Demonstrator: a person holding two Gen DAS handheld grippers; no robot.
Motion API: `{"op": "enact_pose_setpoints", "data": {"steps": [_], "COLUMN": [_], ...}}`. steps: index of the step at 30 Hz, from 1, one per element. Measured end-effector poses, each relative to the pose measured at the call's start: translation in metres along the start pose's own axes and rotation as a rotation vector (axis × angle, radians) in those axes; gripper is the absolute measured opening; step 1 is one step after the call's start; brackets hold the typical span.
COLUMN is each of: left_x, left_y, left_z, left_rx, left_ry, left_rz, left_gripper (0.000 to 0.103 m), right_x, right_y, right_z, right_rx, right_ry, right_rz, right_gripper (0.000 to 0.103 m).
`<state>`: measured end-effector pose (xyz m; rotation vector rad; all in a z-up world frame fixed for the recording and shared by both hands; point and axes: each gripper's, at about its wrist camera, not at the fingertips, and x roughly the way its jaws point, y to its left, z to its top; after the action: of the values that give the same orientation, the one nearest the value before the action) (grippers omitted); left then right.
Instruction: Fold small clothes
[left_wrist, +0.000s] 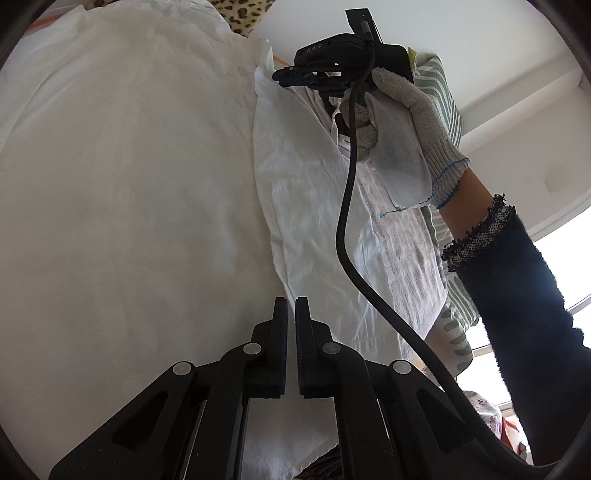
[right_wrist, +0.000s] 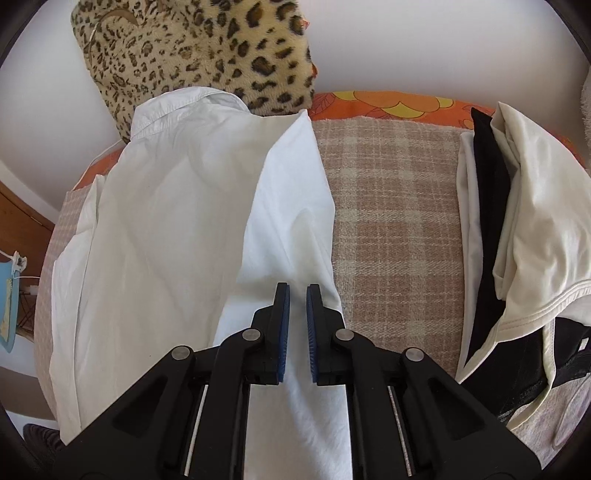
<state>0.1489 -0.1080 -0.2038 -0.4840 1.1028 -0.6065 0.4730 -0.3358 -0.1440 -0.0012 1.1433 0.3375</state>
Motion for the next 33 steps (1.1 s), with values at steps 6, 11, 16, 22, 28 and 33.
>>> {"op": "enact_pose_setpoints", "data": {"steps": [6,11,16,22,28,33], "left_x": [-0.011,-0.019,-0.039,-0.073,-0.110,-0.140], "left_y": [-0.009,-0.018,-0.015,-0.003,0.007,0.025], "left_z": [-0.006,-0.013,-0.024,-0.033,-0.038,-0.043], "left_rx": [0.053,0.128,0.212,0.256,0.252,0.221], "left_ry": [-0.004,0.022,0.006,-0.046,-0.105,-0.158], "left_rz": [0.035,0.134,0.288,0.390,0.430,0.428], "left_gripper": [0.014,0.015,0.015,0.036,0.038,0.045], "right_x": [-0.077,-0.131,-0.171,-0.211,-0.223,-0.216], "right_y": [0.005,0.005,0.015,0.036,0.077,0.114], "right_z": [-0.039,-0.087,-0.118,-0.131,-0.134,-0.132], "right_rx": [-0.014,-0.002,0.022,0.037,-0.026,-0.077], "right_ry": [-0.038,-0.084,-0.133,-0.206,-0.239,-0.236], "right_rz": [0.041,0.067,0.108,0.149,0.135,0.123], "right_gripper": [0.013,0.014,0.014,0.015,0.043,0.053]}}
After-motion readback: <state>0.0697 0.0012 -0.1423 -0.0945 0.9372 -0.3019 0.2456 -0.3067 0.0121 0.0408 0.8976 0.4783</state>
